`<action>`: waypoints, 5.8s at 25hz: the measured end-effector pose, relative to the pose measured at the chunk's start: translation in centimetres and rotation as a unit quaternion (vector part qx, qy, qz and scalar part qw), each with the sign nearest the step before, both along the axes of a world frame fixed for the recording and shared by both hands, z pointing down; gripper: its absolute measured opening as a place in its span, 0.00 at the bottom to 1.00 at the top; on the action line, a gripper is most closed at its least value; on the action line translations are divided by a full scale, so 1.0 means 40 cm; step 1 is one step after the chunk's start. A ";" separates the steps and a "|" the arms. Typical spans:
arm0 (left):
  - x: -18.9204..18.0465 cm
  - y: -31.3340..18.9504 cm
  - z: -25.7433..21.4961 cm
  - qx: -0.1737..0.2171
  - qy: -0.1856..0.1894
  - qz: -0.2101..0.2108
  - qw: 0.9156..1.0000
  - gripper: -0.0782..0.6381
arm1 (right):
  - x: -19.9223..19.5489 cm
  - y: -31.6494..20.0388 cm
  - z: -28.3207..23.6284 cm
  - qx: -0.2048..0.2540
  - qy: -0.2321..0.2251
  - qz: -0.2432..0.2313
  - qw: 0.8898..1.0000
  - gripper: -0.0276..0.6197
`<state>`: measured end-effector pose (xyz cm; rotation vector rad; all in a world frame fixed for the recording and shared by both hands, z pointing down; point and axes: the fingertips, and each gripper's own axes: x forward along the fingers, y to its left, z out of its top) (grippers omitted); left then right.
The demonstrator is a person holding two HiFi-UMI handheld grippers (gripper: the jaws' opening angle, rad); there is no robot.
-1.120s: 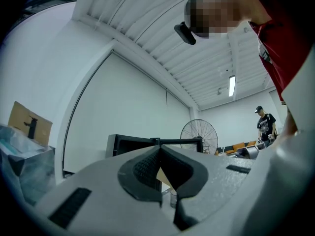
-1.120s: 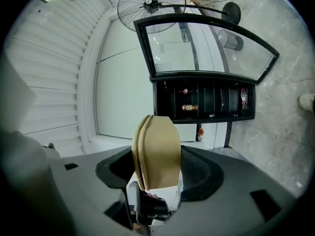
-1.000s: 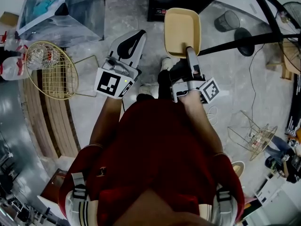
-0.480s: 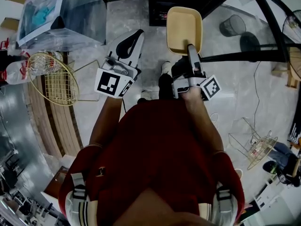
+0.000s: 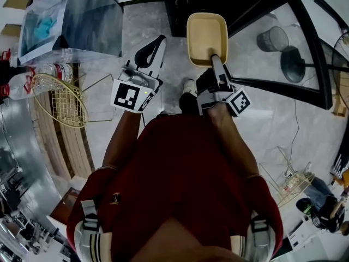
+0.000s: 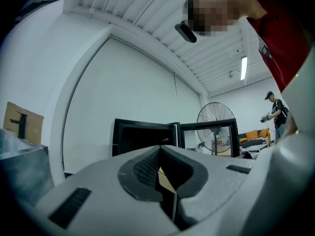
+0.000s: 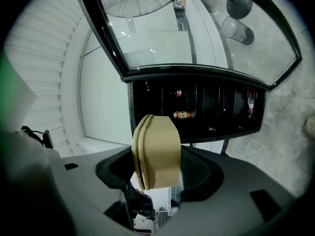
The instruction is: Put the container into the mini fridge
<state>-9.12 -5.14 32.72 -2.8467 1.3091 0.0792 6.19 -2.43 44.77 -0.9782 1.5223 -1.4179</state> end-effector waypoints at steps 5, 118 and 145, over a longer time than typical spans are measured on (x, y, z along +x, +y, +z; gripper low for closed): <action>0.056 -0.079 0.028 0.000 -0.007 -0.020 1.000 0.12 | 0.049 -0.079 0.047 -0.004 0.008 -0.020 1.000 0.44; 0.161 -0.488 0.173 -0.040 -0.018 0.009 0.999 0.12 | 0.086 -0.655 0.255 0.001 0.228 -0.028 0.973 0.61; 0.277 -0.241 0.013 0.004 -0.029 0.021 0.999 0.12 | 0.044 -0.313 -0.263 0.312 0.513 -0.095 0.794 0.04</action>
